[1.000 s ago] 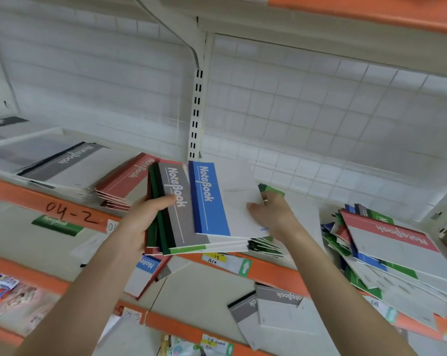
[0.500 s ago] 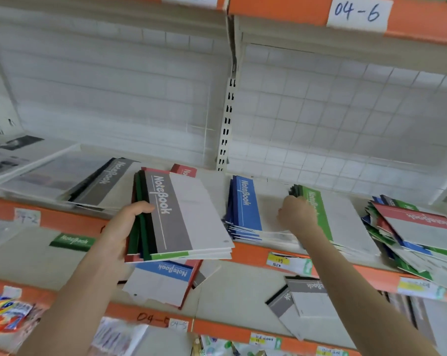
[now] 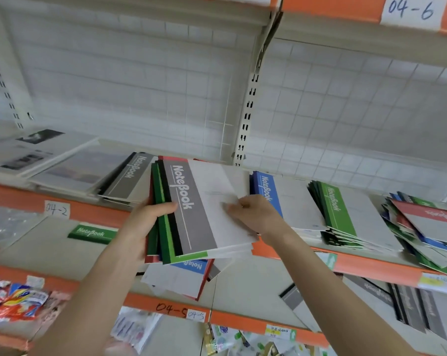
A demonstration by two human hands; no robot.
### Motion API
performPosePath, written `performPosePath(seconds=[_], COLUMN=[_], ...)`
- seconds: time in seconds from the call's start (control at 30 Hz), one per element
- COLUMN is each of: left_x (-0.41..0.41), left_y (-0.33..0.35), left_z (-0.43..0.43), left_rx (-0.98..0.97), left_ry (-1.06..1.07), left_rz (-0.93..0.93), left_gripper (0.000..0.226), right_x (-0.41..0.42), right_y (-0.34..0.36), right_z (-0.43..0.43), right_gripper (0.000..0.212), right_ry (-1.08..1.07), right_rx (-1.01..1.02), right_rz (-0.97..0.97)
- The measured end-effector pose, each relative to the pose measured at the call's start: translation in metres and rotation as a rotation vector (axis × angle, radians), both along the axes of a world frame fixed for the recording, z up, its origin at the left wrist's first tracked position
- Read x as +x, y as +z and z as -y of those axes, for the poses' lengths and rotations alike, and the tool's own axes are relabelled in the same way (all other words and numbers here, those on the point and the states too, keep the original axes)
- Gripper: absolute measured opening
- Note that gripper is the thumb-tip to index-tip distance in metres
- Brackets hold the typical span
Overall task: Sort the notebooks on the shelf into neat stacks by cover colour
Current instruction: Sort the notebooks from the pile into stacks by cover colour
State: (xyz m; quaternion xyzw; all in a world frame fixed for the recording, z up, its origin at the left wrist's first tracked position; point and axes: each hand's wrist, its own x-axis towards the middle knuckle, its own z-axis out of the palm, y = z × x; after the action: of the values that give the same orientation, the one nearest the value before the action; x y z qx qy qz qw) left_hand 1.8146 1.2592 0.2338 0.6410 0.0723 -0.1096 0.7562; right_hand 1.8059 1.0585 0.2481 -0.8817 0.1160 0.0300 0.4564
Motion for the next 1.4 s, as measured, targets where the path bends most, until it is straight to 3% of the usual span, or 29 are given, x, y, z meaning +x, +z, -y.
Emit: performPosePath(seconds=[0.1,0.4,0.53,0.63,0.87,1.0,1.2,1.4], left_x=[-0.002,-0.011,0.004,0.022,0.073,0.097,0.121,0.130], left_y=[0.000,0.003,0.000,-0.006,-0.006,-0.011,-0.009,-0.009], left_z=[-0.004,-0.052,-0.077,-0.099,-0.171,-0.212,-0.248,-0.257], left_rx=[-0.030,-0.103,-0.021,-0.011,0.043,0.055,0.094,0.069], left_ry=[0.042,0.180,0.204,0.209,0.155,0.129,0.029,-0.048], left_rz=[0.013,-0.103,-0.065,0.030,0.092,0.028,-0.051,-0.051], left_gripper=[0.022,0.007,0.023,0.038,0.039,0.035,0.024,0.015], right_x=[0.008,0.039,0.054,0.072,0.108,0.123,0.139,0.141], right_y=[0.004,-0.003,-0.002,-0.002,0.007,0.005,-0.014,-0.027], right_z=[-0.007,-0.056,-0.082,-0.097,-0.120,-0.124,-0.153,-0.181], right_gripper=[0.020,0.018,0.020,0.010,0.037,0.043,0.023,0.023], right_ry=[0.014,0.074,0.106,0.117,-0.064,-0.204,-0.272,-0.255], right_rx=[0.012,0.205,0.224,0.070,-0.285,-0.548,-0.672,-0.743], right_rz=[0.063,0.121,0.154,0.133,0.206,0.137,0.044,0.034])
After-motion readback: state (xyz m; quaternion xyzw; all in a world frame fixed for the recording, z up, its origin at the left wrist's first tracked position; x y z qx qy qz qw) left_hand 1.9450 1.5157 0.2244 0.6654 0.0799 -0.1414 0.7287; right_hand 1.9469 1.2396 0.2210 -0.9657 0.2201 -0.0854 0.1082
